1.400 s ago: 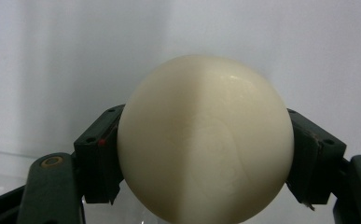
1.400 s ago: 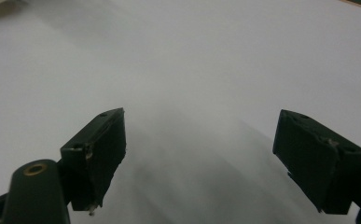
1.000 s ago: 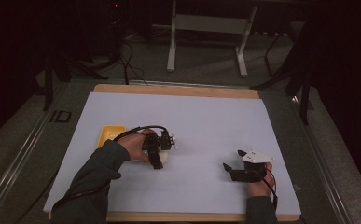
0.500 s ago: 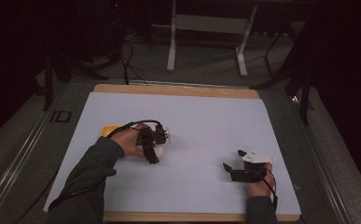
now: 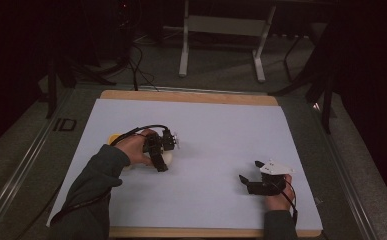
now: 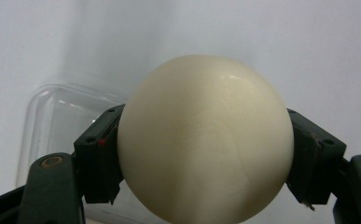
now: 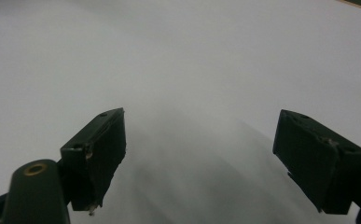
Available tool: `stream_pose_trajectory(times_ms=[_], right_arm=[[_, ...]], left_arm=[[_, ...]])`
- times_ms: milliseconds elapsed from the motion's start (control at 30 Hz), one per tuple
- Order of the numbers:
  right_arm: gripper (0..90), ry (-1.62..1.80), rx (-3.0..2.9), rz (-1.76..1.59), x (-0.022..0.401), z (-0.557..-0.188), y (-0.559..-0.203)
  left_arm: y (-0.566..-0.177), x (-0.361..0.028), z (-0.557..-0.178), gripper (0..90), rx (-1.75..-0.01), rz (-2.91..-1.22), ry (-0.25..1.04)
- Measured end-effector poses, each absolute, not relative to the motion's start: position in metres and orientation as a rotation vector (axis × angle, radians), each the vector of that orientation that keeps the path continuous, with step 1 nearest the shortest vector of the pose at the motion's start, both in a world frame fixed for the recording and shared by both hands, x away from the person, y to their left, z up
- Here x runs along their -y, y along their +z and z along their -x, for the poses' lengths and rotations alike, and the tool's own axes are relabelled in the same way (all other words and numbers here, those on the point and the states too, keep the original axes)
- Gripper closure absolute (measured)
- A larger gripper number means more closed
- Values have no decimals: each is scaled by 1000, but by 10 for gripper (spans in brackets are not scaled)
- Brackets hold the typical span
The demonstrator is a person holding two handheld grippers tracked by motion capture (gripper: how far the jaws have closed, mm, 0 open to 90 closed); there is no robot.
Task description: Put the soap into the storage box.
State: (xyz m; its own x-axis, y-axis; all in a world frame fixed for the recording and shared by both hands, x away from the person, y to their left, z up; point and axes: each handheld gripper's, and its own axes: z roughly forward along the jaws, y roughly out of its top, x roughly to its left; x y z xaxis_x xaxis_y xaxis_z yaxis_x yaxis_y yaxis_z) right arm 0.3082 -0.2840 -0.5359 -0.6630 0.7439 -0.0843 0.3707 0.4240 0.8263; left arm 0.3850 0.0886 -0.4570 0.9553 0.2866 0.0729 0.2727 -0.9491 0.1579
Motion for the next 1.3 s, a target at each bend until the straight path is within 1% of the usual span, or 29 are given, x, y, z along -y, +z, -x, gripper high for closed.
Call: stream_pose_trajectory(times_ms=[767,1300], right_arm=[[171,1138,-2241,-945,284,-308,-536],[171,1136,-2242,-945,284,-308,-536]], left_arm=[[-455,-108,-394,256,-552,-2913,163],[-455,-128,-400,256,-641,-2916,169]])
